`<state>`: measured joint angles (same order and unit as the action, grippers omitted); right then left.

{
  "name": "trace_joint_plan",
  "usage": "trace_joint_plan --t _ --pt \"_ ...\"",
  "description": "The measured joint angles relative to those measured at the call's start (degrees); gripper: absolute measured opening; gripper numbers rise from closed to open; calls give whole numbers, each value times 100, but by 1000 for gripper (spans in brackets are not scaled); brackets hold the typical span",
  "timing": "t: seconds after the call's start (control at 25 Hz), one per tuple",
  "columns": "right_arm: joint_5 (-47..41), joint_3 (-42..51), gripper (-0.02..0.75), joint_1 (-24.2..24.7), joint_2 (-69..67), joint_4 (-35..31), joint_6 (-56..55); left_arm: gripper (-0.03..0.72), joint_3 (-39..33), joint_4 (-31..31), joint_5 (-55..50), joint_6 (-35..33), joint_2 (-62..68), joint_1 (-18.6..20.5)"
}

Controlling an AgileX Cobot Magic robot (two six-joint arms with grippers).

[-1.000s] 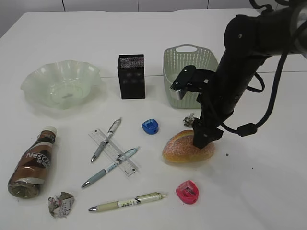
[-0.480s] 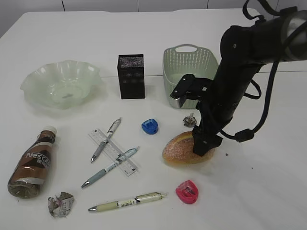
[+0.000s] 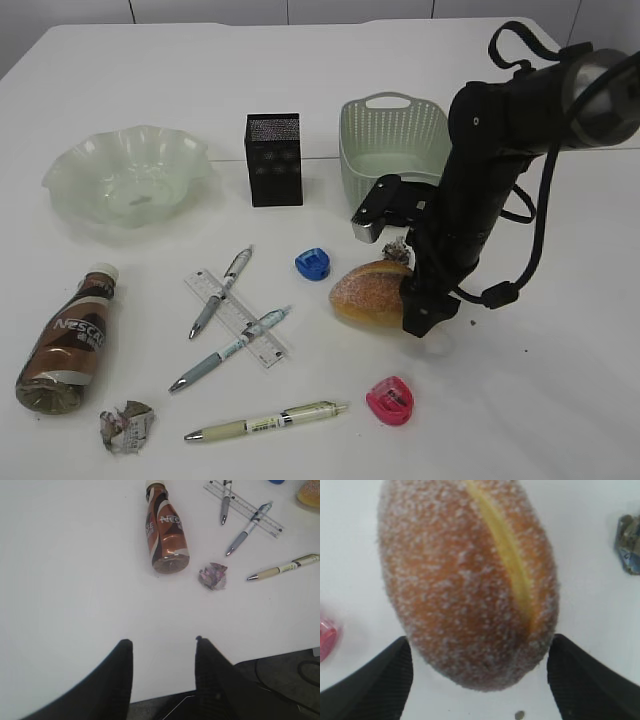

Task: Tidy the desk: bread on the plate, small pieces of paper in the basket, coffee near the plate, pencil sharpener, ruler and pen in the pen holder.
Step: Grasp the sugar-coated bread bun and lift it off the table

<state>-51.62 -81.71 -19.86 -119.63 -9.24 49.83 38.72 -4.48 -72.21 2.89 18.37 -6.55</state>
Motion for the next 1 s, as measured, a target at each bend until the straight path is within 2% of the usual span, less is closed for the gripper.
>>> trace_joint_plan --t 0.68,0.8,1.0 --pt "509 0 598 -12 0 -94 13 307 0 0 0 0 0 0" --pt "538 0 562 -12 0 -147 13 307 0 0 0 0 0 0" --pt "538 0 414 -12 0 -191 13 307 0 0 0 0 0 0"
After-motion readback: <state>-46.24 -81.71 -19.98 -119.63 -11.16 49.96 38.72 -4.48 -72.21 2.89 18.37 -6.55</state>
